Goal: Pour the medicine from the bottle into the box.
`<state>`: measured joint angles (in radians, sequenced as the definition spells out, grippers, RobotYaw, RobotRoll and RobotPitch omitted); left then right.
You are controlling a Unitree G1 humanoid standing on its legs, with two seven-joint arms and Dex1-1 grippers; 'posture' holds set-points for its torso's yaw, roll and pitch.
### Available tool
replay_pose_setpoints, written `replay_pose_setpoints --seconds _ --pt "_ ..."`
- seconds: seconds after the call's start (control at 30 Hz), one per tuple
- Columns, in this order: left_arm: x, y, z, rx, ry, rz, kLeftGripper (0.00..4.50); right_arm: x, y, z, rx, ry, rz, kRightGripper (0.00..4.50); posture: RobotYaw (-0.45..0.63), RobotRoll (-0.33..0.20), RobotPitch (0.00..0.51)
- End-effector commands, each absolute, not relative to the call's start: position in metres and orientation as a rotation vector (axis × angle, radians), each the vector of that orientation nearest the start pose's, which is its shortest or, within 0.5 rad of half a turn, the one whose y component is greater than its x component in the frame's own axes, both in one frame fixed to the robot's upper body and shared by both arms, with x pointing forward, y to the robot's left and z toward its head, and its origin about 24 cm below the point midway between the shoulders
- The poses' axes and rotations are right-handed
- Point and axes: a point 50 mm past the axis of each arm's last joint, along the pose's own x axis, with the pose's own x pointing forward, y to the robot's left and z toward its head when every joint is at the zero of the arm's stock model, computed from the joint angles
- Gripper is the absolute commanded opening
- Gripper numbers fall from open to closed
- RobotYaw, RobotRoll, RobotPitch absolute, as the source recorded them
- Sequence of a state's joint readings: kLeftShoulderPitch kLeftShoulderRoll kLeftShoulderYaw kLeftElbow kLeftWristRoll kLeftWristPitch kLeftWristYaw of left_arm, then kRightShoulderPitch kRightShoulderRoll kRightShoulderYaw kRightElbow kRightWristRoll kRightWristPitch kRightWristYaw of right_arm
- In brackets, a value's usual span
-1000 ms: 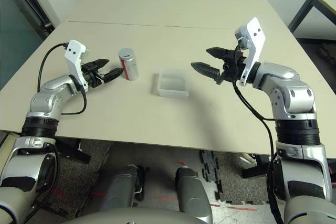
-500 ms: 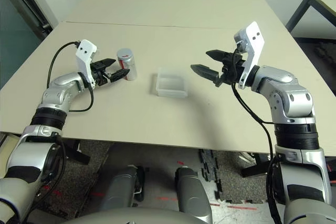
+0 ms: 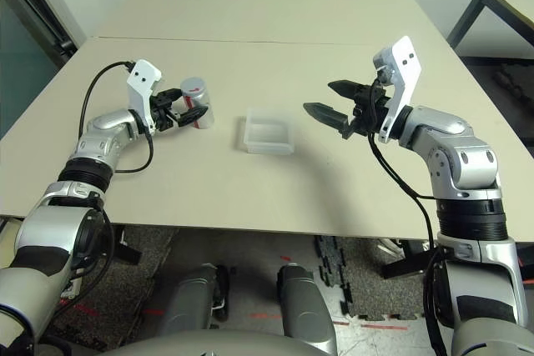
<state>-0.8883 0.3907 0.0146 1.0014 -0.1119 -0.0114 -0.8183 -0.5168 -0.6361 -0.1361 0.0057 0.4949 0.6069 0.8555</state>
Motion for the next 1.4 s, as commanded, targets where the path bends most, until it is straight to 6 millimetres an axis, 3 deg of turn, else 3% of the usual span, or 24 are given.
replay_pose_setpoints --seconds 0.03,0.67,0.77,0.87,1.0,1.23,1.4 --pt "0.385 0.185 0.109 0.202 0.189 -0.706 4.49 0.307 -0.219 0.188 -0.07 0.055 0.809 4.5 -0.1 0.0 0.102" --pt "0.388 0.184 0.1 0.2 0.214 -0.638 4.49 0.309 -0.218 0.195 -0.079 0.039 0.807 4.5 -0.11 0.0 0.099" --pt "0.389 0.181 0.102 0.201 0.211 -0.648 3.86 0.309 -0.217 0.195 -0.078 0.036 0.805 4.5 -0.11 0.0 0.102" --pt "0.389 0.176 0.101 0.215 0.219 -0.67 2.78 0.31 -0.217 0.195 -0.076 0.032 0.802 4.5 -0.11 0.0 0.101" --pt "0.39 0.172 0.101 0.238 0.219 -0.689 2.75 0.31 -0.216 0.195 -0.074 0.027 0.802 4.5 -0.11 0.0 0.099" --pt "0.394 0.169 0.129 0.196 0.14 -0.79 2.75 0.311 -0.217 0.197 -0.074 0.027 0.806 4.5 -0.1 0.0 0.097" --pt "0.39 0.159 0.165 0.187 0.086 -1.049 2.75 0.317 -0.218 0.199 -0.096 0.043 0.836 4.5 -0.08 0.0 0.096"
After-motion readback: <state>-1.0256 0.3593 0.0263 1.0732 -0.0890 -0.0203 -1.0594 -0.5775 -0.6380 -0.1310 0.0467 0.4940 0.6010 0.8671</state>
